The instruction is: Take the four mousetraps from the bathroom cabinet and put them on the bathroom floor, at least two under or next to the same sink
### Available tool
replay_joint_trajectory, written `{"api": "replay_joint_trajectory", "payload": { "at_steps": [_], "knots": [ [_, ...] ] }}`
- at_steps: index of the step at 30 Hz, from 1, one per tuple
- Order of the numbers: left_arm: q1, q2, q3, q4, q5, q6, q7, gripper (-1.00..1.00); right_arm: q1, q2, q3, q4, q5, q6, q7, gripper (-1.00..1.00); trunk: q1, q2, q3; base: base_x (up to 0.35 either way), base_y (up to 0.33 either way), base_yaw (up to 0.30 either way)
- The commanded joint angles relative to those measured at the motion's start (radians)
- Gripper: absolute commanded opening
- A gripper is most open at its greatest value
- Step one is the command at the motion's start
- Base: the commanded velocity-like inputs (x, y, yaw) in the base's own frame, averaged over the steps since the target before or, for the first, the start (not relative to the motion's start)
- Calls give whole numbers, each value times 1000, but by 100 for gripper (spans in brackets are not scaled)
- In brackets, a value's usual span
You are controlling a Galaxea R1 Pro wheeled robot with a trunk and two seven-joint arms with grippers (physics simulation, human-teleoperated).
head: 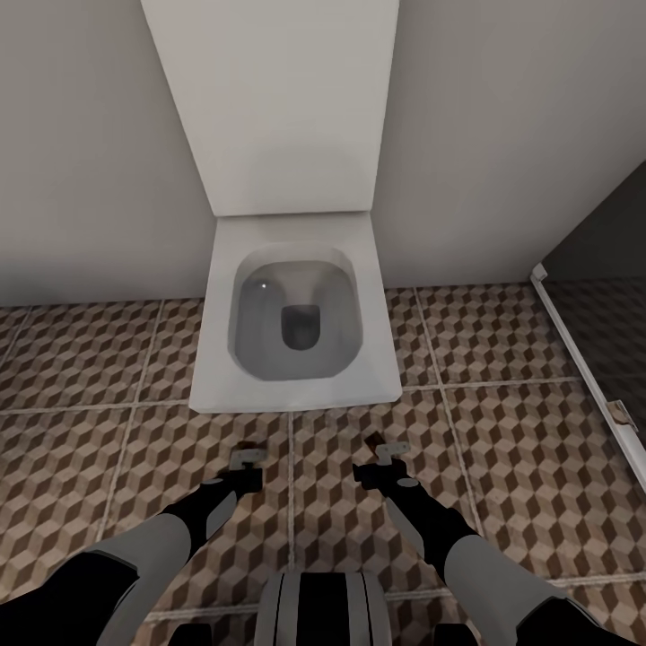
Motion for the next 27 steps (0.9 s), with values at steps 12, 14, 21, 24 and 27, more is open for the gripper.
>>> {"api": "replay_joint_trajectory", "payload": {
  "at_steps": [12, 14, 21, 24, 27],
  "knots": [
    [0, 0, -9, -1, 10, -24, 4, 100, 0, -1, 8, -2, -8, 5, -9, 100, 0, 0, 0, 0, 0, 0],
    [0, 0, -9, -1, 10, -25, 4, 100, 0, -1, 8, -2, -8, 5, -9, 100, 0, 0, 0, 0, 0, 0],
    [0, 0, -8, -1, 10, -25, 4, 100, 0, -1, 8, -2, -8, 5, -9, 100, 0, 0, 0, 0, 0, 0],
    [0, 0, -9, -1, 10, -25, 4, 100, 0, -1, 8, -2, -8, 5, -9, 100, 0, 0, 0, 0, 0, 0],
    [0, 0, -9, -1, 10, -25, 4, 100, 0, -1, 8, -2, -8, 5, -9, 100, 0, 0, 0, -9, 0, 0]
  ]
}}
